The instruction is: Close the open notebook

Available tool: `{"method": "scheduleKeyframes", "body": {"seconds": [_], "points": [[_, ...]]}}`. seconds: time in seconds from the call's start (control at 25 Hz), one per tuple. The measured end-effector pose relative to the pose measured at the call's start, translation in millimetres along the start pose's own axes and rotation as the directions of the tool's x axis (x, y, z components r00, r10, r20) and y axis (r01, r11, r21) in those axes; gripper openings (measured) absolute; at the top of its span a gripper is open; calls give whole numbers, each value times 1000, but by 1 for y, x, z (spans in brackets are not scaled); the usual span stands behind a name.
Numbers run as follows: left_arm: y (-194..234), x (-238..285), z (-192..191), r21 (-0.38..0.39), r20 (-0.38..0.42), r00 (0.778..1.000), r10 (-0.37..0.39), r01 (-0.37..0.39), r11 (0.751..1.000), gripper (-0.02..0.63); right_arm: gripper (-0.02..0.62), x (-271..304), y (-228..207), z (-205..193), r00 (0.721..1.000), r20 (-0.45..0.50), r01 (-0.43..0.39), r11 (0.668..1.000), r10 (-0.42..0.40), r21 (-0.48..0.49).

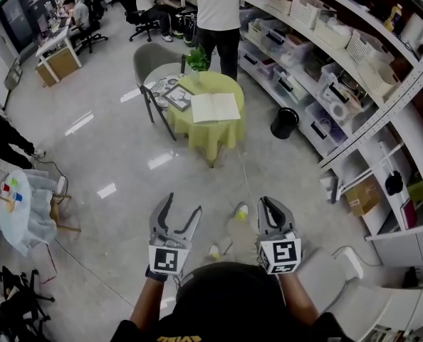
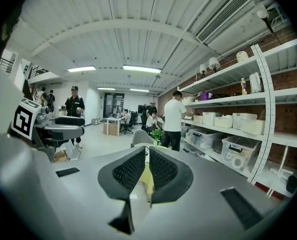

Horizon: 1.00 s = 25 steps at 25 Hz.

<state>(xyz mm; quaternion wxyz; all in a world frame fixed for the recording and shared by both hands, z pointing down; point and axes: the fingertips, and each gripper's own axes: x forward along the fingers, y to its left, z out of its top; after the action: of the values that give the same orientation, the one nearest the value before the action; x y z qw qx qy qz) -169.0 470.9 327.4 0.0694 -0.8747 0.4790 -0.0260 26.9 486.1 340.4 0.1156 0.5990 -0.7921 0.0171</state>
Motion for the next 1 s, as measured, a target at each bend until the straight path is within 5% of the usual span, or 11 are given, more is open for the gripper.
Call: {"method": "scheduleKeyframes", "body": {"seconds": [0.52,1.0], "points": [[31,82,-11,-33,-49,999,6,-8,999,314,25,92,-48,-4,996,-86,-9,1000,8,-13],[91,249,1,-10,-66,998,14,-15,1000,291,25,242,-130,34,998,-49,-34,999,35,23]]}}
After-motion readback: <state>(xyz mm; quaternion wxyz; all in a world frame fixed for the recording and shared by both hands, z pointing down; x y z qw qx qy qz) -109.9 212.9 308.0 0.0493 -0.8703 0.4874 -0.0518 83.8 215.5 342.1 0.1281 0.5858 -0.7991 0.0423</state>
